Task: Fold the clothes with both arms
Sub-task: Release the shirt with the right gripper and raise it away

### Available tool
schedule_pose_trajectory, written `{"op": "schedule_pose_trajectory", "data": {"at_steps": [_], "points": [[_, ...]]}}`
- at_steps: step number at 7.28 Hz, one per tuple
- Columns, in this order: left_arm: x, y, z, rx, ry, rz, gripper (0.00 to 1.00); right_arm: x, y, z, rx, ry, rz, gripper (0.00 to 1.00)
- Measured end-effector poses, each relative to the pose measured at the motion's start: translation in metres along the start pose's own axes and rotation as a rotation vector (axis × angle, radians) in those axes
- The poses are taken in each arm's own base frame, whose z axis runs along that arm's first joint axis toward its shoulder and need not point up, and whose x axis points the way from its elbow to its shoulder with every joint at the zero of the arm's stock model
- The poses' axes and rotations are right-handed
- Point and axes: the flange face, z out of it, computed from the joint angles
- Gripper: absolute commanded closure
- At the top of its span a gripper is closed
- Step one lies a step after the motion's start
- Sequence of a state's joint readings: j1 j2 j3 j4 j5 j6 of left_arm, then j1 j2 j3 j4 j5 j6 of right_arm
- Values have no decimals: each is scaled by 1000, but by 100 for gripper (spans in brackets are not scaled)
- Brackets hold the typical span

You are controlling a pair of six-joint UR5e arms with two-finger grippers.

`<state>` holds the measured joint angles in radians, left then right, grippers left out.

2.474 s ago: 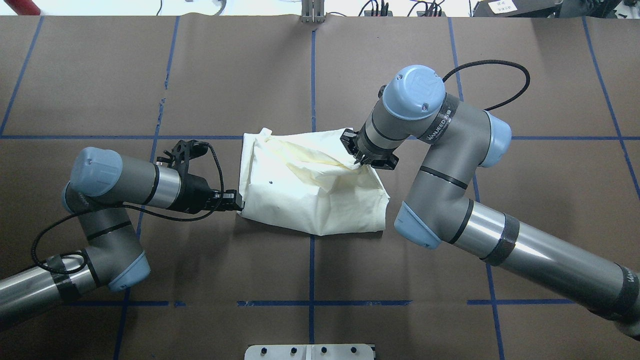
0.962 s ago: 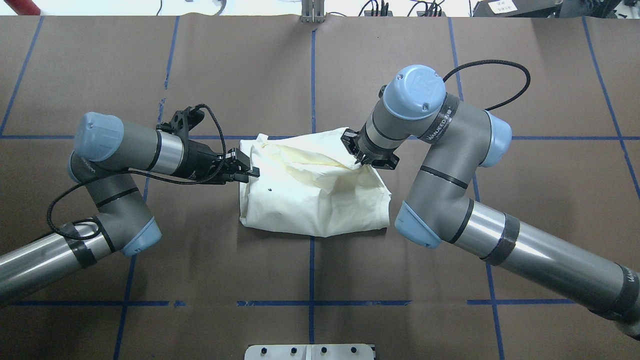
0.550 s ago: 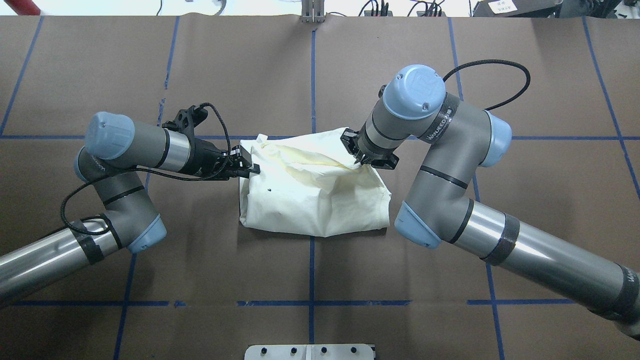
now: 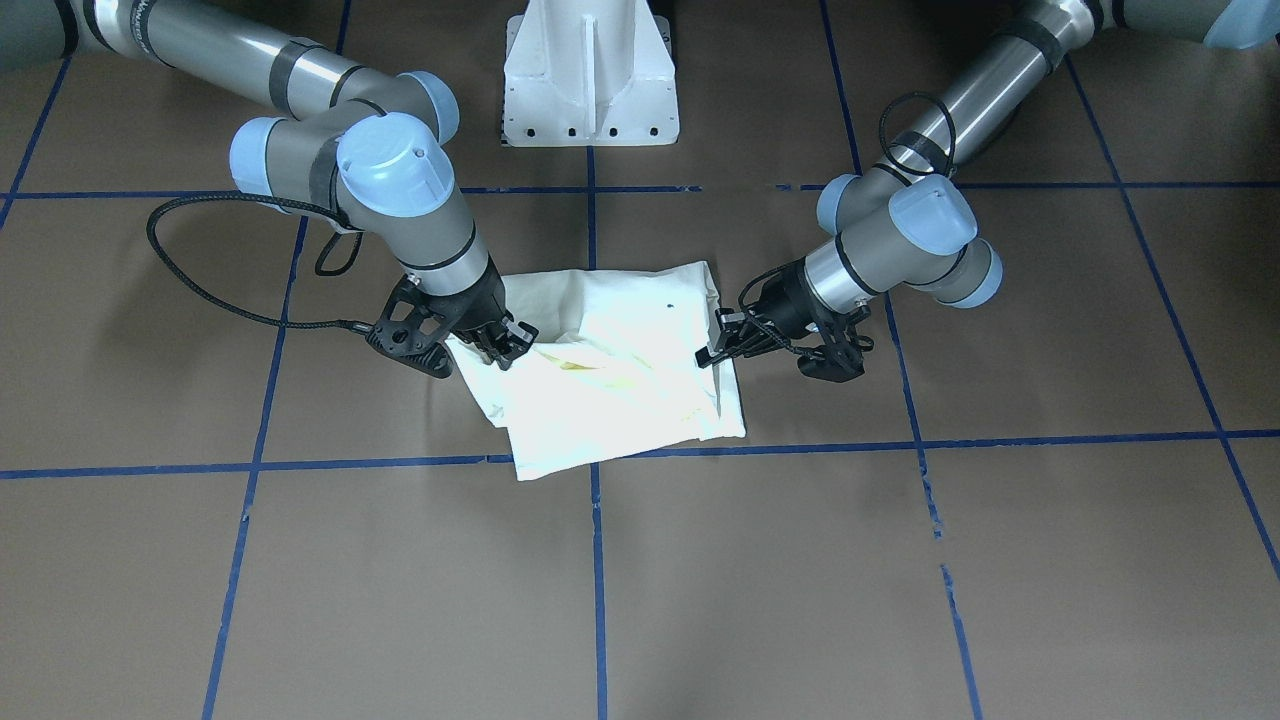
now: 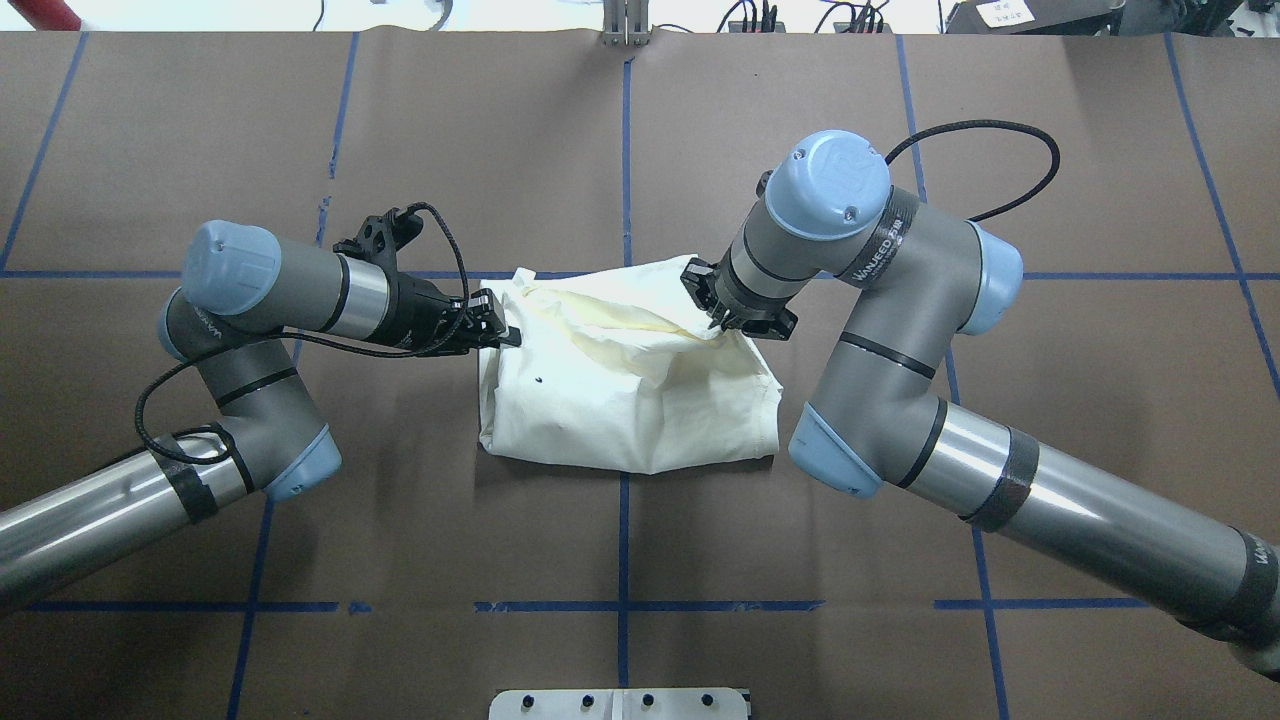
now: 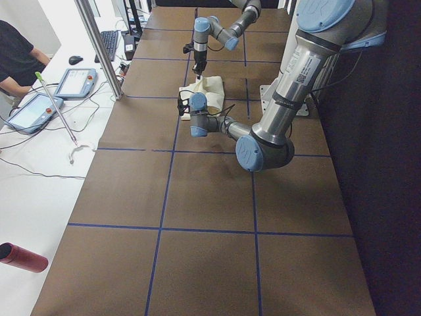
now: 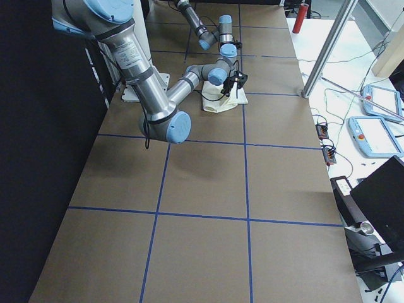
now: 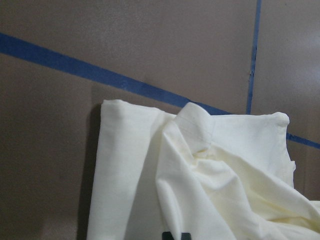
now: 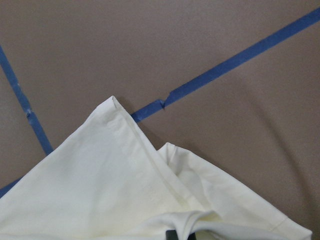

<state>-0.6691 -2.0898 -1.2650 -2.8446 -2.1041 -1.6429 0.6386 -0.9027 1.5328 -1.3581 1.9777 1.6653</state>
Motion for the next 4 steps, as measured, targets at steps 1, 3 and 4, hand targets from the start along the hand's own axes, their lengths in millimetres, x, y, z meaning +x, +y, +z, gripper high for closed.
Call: {"op": "schedule_pose_trajectory", "data": {"at_steps": [1, 3, 4], "points": [[-1, 1, -11, 5, 9, 5, 100, -10, -9, 0, -11, 5, 2, 100], [-5, 2, -29, 19, 20, 9, 100, -19, -27, 4, -32, 22, -6, 100], [-4, 2, -32, 26, 23, 11, 100, -20, -32, 9, -34, 32, -13, 100]]}}
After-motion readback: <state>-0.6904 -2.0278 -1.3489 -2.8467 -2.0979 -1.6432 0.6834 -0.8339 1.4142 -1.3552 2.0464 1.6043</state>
